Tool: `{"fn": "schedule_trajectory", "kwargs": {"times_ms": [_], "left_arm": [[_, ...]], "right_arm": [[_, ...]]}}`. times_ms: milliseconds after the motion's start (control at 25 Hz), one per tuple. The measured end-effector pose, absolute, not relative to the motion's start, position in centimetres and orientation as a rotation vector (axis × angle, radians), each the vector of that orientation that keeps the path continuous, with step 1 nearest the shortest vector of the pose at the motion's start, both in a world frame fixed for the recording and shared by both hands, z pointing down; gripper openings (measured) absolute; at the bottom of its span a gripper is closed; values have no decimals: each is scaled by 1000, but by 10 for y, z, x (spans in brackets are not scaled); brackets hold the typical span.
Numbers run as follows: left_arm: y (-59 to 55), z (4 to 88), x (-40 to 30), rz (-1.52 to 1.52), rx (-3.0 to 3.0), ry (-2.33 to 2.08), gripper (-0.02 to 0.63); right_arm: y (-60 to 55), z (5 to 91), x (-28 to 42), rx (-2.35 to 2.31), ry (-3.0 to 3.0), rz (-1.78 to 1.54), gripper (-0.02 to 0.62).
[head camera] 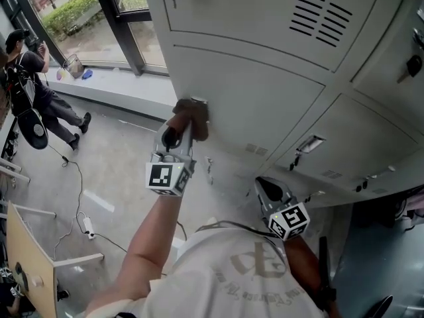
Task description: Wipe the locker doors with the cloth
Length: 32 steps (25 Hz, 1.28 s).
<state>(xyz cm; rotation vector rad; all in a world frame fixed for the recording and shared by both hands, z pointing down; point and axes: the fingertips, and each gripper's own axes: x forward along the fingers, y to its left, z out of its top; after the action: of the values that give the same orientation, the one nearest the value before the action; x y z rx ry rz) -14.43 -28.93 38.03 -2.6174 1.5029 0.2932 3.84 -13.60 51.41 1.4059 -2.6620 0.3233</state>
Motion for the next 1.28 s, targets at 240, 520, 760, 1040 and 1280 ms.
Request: {"fn": "schedule_trajectory", "kwargs": {"times_ms": [240,520,760,1040,1280], "left_arm": [[-303,388,-161,321,-2626,1510,86],[-306,372,-173,390,-2571,1592,83],[-300,346,-161,429,-2528,1586,78],[-286,334,-135,410,-2545,1543,77],[-269,331,-98,413,-2590,1422,77]], "right_arm": [[-134,513,38,1408,-2658,314,8],[-131,512,42,1423,-2649,314,8],[-131,509,46,1439,-2647,298,8],[-134,504,46,1440,-2665,287,8],[-135,491,51,1445,-2672,271,8]]}}
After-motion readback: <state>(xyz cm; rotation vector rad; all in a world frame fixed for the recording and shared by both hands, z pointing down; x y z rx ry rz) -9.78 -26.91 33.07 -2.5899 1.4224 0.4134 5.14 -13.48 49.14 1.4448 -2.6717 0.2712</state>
